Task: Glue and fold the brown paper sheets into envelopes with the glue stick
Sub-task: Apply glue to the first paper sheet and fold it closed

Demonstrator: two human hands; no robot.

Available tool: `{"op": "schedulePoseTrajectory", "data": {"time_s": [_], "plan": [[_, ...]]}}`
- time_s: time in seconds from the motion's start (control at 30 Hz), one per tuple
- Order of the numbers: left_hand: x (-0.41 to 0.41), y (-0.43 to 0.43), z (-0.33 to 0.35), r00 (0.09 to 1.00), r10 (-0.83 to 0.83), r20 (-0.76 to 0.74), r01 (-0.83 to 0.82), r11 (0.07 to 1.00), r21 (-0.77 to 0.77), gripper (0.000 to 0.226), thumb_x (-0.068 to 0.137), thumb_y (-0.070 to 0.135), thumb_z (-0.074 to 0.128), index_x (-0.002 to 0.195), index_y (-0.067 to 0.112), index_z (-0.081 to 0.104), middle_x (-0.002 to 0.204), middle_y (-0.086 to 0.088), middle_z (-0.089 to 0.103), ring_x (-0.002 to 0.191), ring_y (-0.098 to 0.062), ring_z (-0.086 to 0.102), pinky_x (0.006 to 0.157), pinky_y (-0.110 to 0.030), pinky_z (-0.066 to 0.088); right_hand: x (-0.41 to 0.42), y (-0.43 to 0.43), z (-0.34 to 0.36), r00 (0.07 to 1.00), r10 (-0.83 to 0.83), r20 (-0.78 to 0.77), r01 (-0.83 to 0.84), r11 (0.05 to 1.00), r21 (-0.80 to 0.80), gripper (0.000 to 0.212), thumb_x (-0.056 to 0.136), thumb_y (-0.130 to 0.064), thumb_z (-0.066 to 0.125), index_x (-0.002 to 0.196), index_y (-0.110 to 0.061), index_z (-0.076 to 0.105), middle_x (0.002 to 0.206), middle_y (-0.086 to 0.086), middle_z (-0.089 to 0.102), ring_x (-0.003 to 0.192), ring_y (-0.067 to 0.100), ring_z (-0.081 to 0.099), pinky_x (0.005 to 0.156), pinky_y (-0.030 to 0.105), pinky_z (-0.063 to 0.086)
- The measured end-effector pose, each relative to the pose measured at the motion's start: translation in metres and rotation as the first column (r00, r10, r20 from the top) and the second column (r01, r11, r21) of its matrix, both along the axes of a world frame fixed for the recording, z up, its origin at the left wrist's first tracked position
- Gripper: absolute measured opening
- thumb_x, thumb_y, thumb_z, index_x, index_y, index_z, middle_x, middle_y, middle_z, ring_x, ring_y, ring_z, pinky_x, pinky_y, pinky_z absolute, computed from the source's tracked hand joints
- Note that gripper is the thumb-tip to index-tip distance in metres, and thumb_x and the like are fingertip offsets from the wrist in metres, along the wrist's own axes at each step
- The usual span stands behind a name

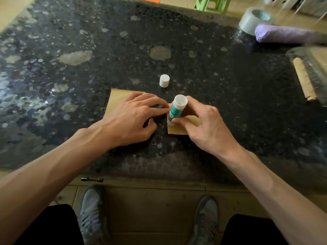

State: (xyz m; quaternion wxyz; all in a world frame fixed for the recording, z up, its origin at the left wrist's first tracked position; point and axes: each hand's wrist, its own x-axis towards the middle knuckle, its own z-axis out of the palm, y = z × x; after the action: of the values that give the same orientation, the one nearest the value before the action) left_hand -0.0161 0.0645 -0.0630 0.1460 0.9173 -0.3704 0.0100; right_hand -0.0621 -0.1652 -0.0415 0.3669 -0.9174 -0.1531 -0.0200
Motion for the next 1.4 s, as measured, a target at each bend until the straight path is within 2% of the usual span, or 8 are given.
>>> {"op": "schedulePoseTrajectory", "data": {"time_s": [0.13, 0.23, 0.53, 0.6, 0.77, 1.03, 1.23, 1.4], "plan": [[0.000, -0.001, 0.000, 1.000, -0.001, 0.007, 0.001, 1.000, 0.000, 0.058, 0.085, 0.024, 0.047, 0.139, 0.029, 0.065, 0.145, 0.010, 0.058, 0.136, -0.015, 0.047, 0.118, -0.038, 0.030, 0.001, -0.001, 0.001, 0.999, 0.035, -0.041, -0.036, 0.999, -0.028, 0.028, 0.098, -0.016, 0.070, 0.125, -0.016, 0.063, 0.109, -0.003, 0.073, 0.102, 0.013, 0.065, 0.088, 0.033, 0.051], [-0.001, 0.000, 0.000, 1.000, 0.002, 0.016, -0.002, 1.000, 0.000, 0.057, 0.084, 0.022, 0.049, 0.138, 0.028, 0.066, 0.144, 0.010, 0.058, 0.135, -0.015, 0.048, 0.117, -0.038, 0.031, -0.001, -0.001, 0.002, 1.000, 0.027, -0.016, -0.027, 0.999, -0.030, 0.027, 0.097, -0.021, 0.072, 0.122, -0.017, 0.064, 0.108, -0.006, 0.073, 0.100, 0.011, 0.065, 0.088, 0.030, 0.051], [0.001, 0.000, 0.000, 1.000, 0.001, -0.002, -0.001, 1.000, 0.010, 0.059, 0.085, 0.023, 0.047, 0.140, 0.029, 0.064, 0.145, 0.012, 0.057, 0.137, -0.014, 0.048, 0.118, -0.039, 0.033, -0.005, -0.002, 0.004, 1.000, -0.001, -0.015, 0.001, 0.999, -0.047, 0.033, 0.095, -0.032, 0.076, 0.124, -0.022, 0.064, 0.115, -0.007, 0.072, 0.105, 0.003, 0.062, 0.087, 0.004, 0.041], [0.001, 0.000, -0.001, 1.000, 0.001, 0.004, -0.002, 1.000, 0.008, 0.058, 0.084, 0.023, 0.046, 0.139, 0.028, 0.066, 0.144, 0.012, 0.058, 0.136, -0.015, 0.049, 0.117, -0.040, 0.034, -0.006, -0.002, 0.005, 0.999, 0.002, -0.040, -0.004, 0.999, -0.051, 0.034, 0.095, -0.029, 0.076, 0.126, -0.021, 0.064, 0.119, -0.005, 0.072, 0.110, 0.006, 0.062, 0.090, 0.005, 0.042], [0.001, -0.001, -0.001, 1.000, 0.001, 0.010, -0.001, 1.000, 0.004, 0.058, 0.083, 0.023, 0.045, 0.137, 0.028, 0.067, 0.143, 0.011, 0.058, 0.135, -0.015, 0.050, 0.117, -0.040, 0.034, -0.007, -0.004, 0.005, 0.998, 0.044, -0.047, -0.044, 0.999, 0.000, 0.029, 0.096, -0.017, 0.073, 0.125, -0.017, 0.067, 0.114, -0.007, 0.073, 0.107, 0.008, 0.065, 0.093, 0.026, 0.051], [0.001, -0.001, 0.000, 1.000, 0.000, 0.003, 0.000, 1.000, 0.017, 0.059, 0.084, 0.025, 0.044, 0.139, 0.030, 0.065, 0.145, 0.012, 0.057, 0.136, -0.014, 0.047, 0.118, -0.038, 0.032, -0.008, -0.004, 0.006, 0.996, 0.068, -0.060, -0.069, 0.998, -0.008, 0.039, 0.096, -0.008, 0.071, 0.132, -0.019, 0.065, 0.119, -0.010, 0.071, 0.112, 0.004, 0.062, 0.096, 0.014, 0.048], [0.001, 0.000, 0.000, 1.000, 0.001, -0.002, -0.001, 1.000, 0.028, 0.060, 0.085, 0.026, 0.044, 0.141, 0.032, 0.063, 0.146, 0.014, 0.056, 0.138, -0.013, 0.046, 0.119, -0.037, 0.031, -0.011, -0.003, 0.008, 0.999, 0.046, -0.021, -0.046, 0.999, 0.001, 0.037, 0.092, -0.032, 0.079, 0.125, -0.022, 0.068, 0.111, -0.018, 0.069, 0.105, -0.001, 0.062, 0.089, 0.008, 0.045], [0.001, 0.000, 0.000, 1.000, 0.007, -0.004, -0.007, 1.000, 0.028, 0.059, 0.085, 0.025, 0.044, 0.141, 0.031, 0.063, 0.146, 0.013, 0.055, 0.139, -0.013, 0.046, 0.119, -0.037, 0.032, -0.014, -0.001, 0.010, 0.999, 0.033, -0.040, -0.033, 0.999, 0.009, 0.044, 0.091, -0.029, 0.080, 0.132, -0.022, 0.067, 0.114, -0.021, 0.066, 0.110, -0.002, 0.061, 0.094, 0.008, 0.046]]}}
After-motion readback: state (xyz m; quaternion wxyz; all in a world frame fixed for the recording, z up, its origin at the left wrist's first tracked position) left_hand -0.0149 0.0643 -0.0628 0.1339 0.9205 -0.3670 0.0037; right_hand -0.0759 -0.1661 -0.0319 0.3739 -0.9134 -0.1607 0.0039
